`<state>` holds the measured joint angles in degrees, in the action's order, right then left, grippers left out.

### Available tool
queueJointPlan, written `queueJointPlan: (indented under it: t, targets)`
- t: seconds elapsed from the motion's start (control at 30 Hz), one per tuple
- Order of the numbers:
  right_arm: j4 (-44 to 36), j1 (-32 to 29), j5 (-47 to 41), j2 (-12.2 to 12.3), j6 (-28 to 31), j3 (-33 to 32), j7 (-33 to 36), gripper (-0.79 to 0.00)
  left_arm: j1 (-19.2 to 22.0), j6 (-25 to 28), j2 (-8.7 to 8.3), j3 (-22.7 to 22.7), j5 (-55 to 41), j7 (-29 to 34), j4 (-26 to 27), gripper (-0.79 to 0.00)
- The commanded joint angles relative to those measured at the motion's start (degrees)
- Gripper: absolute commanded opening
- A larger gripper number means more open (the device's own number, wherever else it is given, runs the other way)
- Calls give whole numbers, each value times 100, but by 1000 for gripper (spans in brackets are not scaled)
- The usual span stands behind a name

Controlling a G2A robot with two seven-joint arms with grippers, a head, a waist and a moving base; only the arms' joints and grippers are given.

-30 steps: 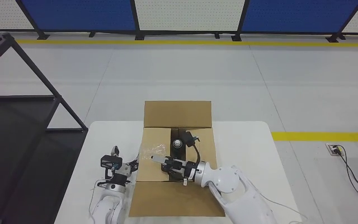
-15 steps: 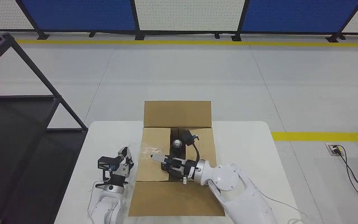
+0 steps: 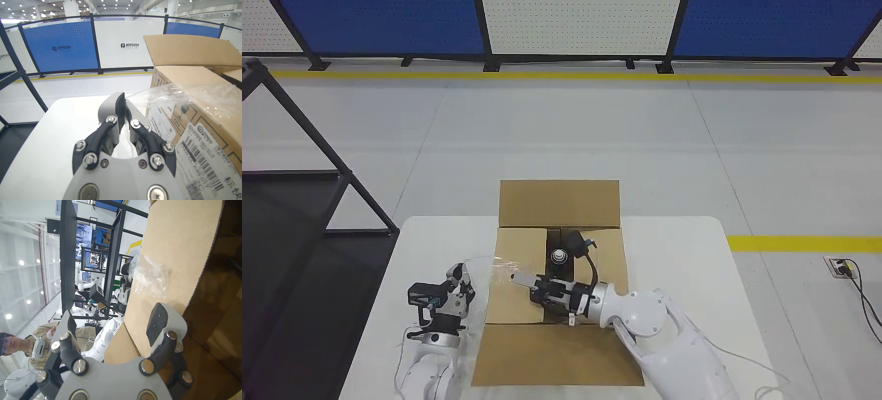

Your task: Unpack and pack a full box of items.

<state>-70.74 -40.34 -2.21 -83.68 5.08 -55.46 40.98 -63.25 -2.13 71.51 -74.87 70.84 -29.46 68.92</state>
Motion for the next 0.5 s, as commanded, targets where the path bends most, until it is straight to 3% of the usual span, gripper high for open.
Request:
queueJointPlan:
  t: [0.0, 0.47]
  targets:
    - [17, 14, 1, -4, 5, 6, 6, 0, -40, -8, 6, -34, -43, -55, 25, -785]
    - [98, 64, -13, -24, -13, 18, 15, 0, -545, -72, 54, -312, -452, -510, 530, -785]
